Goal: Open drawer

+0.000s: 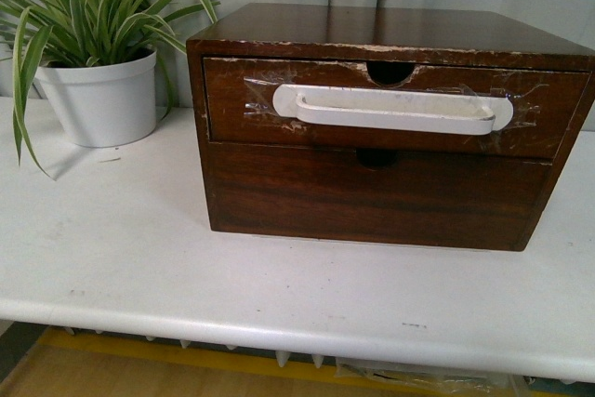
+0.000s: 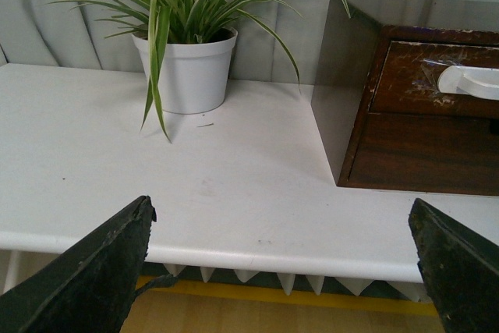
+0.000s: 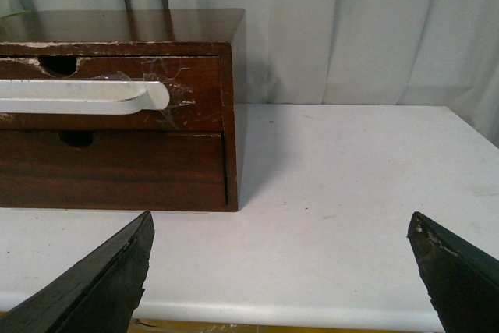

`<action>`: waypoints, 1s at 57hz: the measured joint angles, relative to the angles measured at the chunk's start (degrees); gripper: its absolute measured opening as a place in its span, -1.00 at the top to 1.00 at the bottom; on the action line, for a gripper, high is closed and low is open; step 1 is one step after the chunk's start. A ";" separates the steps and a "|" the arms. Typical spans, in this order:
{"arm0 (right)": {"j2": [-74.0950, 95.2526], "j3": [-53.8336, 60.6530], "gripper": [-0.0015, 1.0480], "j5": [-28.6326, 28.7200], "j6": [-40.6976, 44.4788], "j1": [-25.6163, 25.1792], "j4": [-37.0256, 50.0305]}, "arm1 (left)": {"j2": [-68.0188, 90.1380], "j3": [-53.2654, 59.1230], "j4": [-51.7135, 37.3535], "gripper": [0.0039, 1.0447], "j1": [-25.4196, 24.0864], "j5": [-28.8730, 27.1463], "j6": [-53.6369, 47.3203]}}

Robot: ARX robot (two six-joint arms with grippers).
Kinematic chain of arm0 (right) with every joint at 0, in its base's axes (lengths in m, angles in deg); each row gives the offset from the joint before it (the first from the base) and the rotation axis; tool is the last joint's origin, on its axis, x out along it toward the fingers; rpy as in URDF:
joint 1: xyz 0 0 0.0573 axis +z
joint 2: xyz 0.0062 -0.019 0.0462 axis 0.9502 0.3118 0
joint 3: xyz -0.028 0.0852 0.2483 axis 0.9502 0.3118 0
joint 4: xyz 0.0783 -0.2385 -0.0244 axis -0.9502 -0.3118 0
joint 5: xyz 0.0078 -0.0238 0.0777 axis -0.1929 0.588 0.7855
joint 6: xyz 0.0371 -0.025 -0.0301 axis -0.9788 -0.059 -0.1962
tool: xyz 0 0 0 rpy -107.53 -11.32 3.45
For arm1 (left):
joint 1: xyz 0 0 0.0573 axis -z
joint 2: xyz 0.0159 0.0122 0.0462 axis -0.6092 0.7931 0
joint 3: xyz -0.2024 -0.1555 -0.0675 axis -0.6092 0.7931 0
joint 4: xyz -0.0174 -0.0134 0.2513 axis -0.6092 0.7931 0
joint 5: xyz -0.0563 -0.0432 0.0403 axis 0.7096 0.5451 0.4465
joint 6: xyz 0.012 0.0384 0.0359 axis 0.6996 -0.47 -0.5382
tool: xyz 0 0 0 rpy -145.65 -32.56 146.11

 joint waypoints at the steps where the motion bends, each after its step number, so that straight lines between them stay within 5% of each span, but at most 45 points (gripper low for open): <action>1: 0.00 0.00 -0.83 0.00 0.00 0.00 0.00 | 0.00 0.00 0.00 -0.89 0.00 0.00 -0.02; 57: 0.00 0.00 -0.83 0.00 0.00 0.00 0.00 | 0.00 0.00 0.00 -0.89 0.00 0.00 0.00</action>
